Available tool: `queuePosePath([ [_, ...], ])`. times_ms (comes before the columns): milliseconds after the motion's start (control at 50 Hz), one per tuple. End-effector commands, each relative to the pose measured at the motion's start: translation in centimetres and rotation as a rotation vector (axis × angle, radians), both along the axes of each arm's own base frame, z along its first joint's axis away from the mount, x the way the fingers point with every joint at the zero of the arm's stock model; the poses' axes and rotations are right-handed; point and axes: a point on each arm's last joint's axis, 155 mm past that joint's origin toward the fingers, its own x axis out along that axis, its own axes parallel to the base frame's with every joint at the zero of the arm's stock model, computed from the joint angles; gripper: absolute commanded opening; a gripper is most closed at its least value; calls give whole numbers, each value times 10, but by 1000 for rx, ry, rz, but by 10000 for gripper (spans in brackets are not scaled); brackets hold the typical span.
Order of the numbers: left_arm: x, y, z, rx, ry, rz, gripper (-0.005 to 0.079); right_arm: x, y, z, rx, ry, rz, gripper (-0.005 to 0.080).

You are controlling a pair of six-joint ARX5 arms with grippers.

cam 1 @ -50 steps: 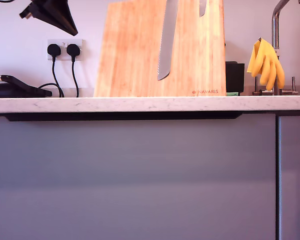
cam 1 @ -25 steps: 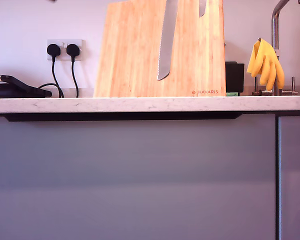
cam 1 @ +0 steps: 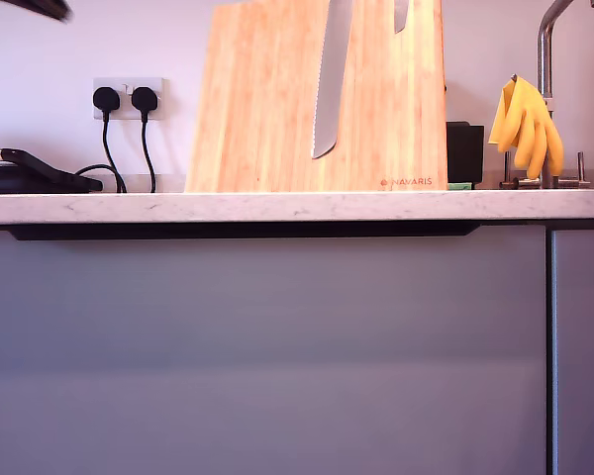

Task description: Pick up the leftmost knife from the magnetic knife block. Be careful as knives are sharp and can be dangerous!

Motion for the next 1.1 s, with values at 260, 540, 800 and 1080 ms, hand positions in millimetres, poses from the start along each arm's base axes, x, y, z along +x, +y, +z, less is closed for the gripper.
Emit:
queuePosePath([
  [260, -23, 15, -29, 20, -81, 75, -19, -31, -13, -68, -16, 0, -69, -12],
  [540, -50, 21, -53, -4, -143, 86, -19, -68, 0, -87, 53, -28, 19, -12],
  [800, -81, 33, -64, -5, -191, 121, -19, -91, -11, -77, 61, -98, -21, -12],
  [1080, -115, 37, -62, -43, -197, 125, -19, -103, -6, -92, 89, -36, 4, -12],
])
